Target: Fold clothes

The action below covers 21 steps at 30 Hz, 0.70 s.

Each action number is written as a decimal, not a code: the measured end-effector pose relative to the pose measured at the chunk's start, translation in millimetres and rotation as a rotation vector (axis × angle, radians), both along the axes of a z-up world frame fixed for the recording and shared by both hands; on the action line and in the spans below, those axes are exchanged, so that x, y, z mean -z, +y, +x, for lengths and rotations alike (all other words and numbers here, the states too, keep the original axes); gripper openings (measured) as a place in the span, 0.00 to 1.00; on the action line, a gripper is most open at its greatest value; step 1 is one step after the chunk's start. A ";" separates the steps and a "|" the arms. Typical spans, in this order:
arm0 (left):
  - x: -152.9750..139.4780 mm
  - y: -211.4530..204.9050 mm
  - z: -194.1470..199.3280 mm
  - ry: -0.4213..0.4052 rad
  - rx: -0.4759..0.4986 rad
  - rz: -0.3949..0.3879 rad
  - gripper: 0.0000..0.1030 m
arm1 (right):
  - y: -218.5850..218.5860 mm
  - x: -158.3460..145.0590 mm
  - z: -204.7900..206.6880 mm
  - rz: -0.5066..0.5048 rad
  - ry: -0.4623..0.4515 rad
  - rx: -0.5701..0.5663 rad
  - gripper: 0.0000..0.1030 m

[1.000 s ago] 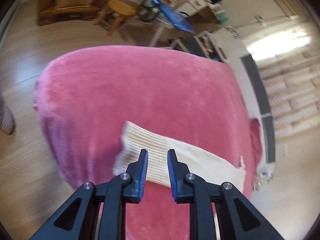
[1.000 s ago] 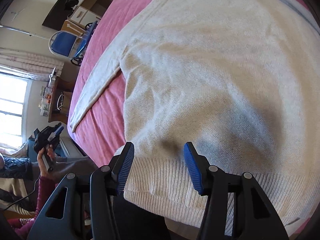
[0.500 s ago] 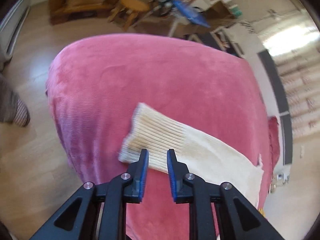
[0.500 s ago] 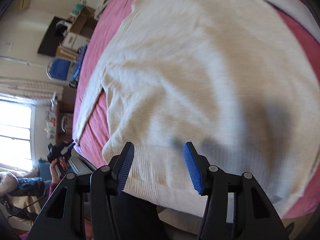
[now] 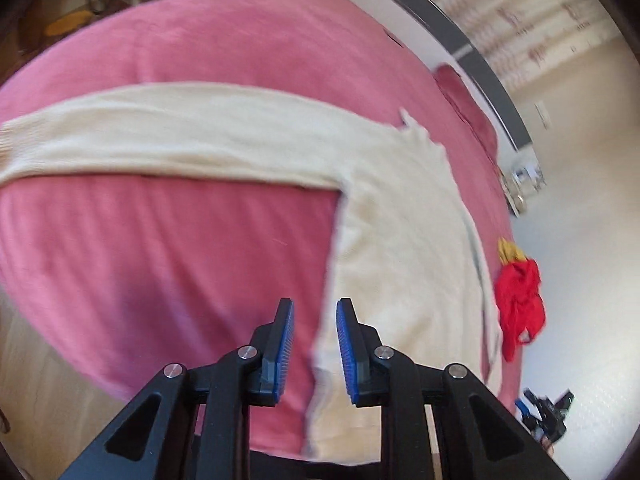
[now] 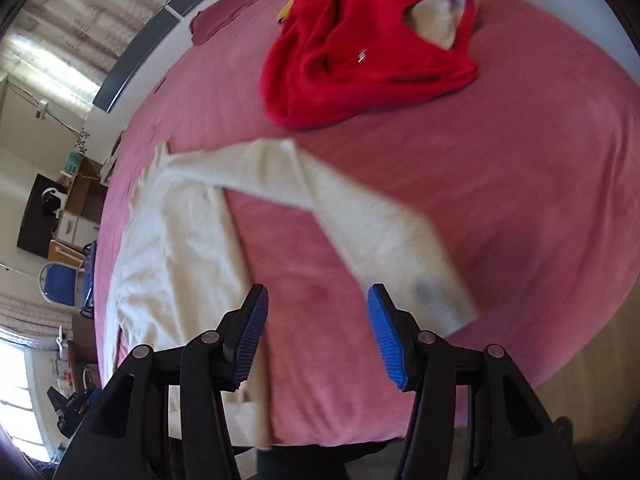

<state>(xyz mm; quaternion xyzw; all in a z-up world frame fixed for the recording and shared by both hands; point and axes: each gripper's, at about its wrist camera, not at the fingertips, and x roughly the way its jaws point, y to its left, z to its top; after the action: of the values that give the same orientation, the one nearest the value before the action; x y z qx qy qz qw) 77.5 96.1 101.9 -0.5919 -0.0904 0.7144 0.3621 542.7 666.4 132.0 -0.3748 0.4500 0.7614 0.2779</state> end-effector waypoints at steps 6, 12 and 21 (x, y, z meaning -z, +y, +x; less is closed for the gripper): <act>-9.4 90.1 37.5 0.015 0.158 -0.016 0.21 | 42.8 -4.3 -35.5 0.043 0.010 -0.071 0.54; -33.2 149.2 64.2 0.075 0.263 -0.004 0.21 | 77.7 10.1 -124.6 -0.139 0.204 -0.186 0.62; -29.2 183.7 69.3 0.103 0.352 -0.045 0.21 | 161.2 73.0 -229.2 -0.130 -0.121 -0.045 0.54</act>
<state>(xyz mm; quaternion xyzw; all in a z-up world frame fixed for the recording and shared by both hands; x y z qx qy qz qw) 146.8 279.8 131.1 -0.5690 0.0492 0.6713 0.4725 313.5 827.6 59.1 -0.4474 0.4723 0.7126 0.2627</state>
